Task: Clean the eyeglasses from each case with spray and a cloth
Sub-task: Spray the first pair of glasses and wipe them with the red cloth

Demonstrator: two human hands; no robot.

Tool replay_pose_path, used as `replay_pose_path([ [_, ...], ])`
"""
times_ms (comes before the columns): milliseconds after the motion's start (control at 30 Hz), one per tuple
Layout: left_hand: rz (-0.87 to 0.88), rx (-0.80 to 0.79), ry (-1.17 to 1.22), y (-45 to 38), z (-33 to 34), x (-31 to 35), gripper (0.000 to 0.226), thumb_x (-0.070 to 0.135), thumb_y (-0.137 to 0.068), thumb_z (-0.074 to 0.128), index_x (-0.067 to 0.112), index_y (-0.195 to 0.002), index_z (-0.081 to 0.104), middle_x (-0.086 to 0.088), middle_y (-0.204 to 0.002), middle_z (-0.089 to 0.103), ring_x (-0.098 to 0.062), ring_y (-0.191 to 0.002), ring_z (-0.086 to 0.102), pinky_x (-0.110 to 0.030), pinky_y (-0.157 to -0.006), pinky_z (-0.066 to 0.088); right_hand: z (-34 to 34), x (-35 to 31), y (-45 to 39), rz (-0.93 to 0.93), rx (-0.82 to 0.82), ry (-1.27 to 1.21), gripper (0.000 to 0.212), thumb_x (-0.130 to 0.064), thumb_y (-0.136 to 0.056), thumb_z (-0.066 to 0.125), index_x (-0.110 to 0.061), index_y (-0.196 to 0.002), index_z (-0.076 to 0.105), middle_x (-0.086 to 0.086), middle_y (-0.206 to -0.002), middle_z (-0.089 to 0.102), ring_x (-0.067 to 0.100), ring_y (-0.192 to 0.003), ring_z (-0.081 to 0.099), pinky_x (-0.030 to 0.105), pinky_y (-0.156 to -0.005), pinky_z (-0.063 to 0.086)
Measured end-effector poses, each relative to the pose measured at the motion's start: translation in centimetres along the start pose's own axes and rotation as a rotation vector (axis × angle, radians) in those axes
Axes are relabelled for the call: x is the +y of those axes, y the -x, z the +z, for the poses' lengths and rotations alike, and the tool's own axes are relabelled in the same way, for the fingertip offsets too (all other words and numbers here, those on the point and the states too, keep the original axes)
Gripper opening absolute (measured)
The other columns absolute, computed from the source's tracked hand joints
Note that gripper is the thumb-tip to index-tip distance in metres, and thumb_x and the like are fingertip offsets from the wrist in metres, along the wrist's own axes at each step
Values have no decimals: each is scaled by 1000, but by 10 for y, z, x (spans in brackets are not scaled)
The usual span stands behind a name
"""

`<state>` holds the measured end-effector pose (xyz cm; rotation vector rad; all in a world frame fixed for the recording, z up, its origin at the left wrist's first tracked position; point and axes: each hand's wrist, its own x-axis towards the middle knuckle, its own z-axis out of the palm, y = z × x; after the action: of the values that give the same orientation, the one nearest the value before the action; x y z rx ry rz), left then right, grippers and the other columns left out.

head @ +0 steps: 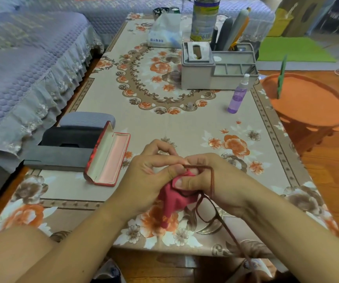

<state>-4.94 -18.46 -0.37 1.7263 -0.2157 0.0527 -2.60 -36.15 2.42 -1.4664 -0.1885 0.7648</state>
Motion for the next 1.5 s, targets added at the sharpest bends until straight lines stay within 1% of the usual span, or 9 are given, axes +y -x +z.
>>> replay_pose_path([
  [133, -8, 11, -24, -1, -5, 0, 15, 40, -79, 73, 36, -91, 81, 14, -105, 61, -16, -112, 61, -47, -109, 45, 2, 0, -2, -15, -23, -5, 30, 18, -83, 65, -10, -76, 73, 7, -67, 68, 23, -66, 65, 32, -69, 56],
  [233, -29, -7, 38, 1, -1, -2, 14, 36, -77, 78, 36, -91, 82, 11, -103, 62, -12, -109, 61, -38, -105, 47, 0, 2, -3, -27, -19, 44, 14, 13, -78, 75, 0, -82, 71, 5, -66, 66, 19, -65, 62, 27, -67, 52],
  [433, -41, -2, 150, -1, -5, -3, 19, 15, -85, 71, 2, -98, 79, -23, -109, 62, -29, -105, 63, -34, -99, 52, -5, 0, -2, 5, -141, 24, 14, -10, -99, 59, -3, -94, 71, 16, -82, 64, 28, -76, 56, 35, -70, 47],
  [633, 16, 74, 257, -3, -4, -2, 15, 31, -78, 73, 24, -88, 82, 5, -95, 68, -11, -99, 65, -22, -91, 48, -17, 0, -1, 115, -340, -58, 22, 1, -88, 60, 3, -107, 70, 21, -96, 67, 32, -86, 63, 40, -84, 53],
  [833, 20, -28, 162, -3, -6, -3, 10, 25, -84, 75, 20, -91, 81, -1, -100, 66, -21, -106, 63, -31, -101, 46, -8, 5, -7, 107, -118, 87, 17, -3, -67, 79, -8, -82, 75, 13, -74, 70, 26, -63, 64, 36, -66, 51],
  [1000, -45, -47, 164, 3, 2, -1, 17, 39, -82, 76, 26, -92, 82, 1, -109, 63, -20, -112, 62, -34, -104, 49, -5, 4, -6, 11, 2, 31, 14, 10, -80, 74, -2, -87, 72, 7, -68, 69, 15, -59, 65, 22, -61, 53],
  [1100, -31, 16, 190, 0, 2, 0, 19, 49, -82, 75, 34, -91, 81, -6, -117, 61, -22, -117, 61, -36, -105, 50, -6, 2, -6, -30, 25, 48, 18, 5, -91, 65, -10, -83, 73, 7, -73, 70, 17, -68, 65, 25, -69, 55],
  [1267, 47, 196, 235, -3, -10, 0, 22, 55, -80, 72, 35, -85, 79, 15, -101, 69, -3, -106, 63, -16, -95, 46, -48, -20, -6, -87, 281, 61, 19, -2, -98, 56, -1, -101, 75, 32, -104, 71, 36, -88, 64, 48, -82, 54],
  [1500, 74, 228, 217, -7, -14, 3, 15, 38, -86, 64, 34, -85, 79, 13, -96, 71, 0, -100, 65, -14, -91, 47, -115, -33, -5, -99, 626, 102, 16, -16, -97, 63, -14, -111, 71, 13, -108, 72, 38, -108, 67, 49, -86, 58],
])
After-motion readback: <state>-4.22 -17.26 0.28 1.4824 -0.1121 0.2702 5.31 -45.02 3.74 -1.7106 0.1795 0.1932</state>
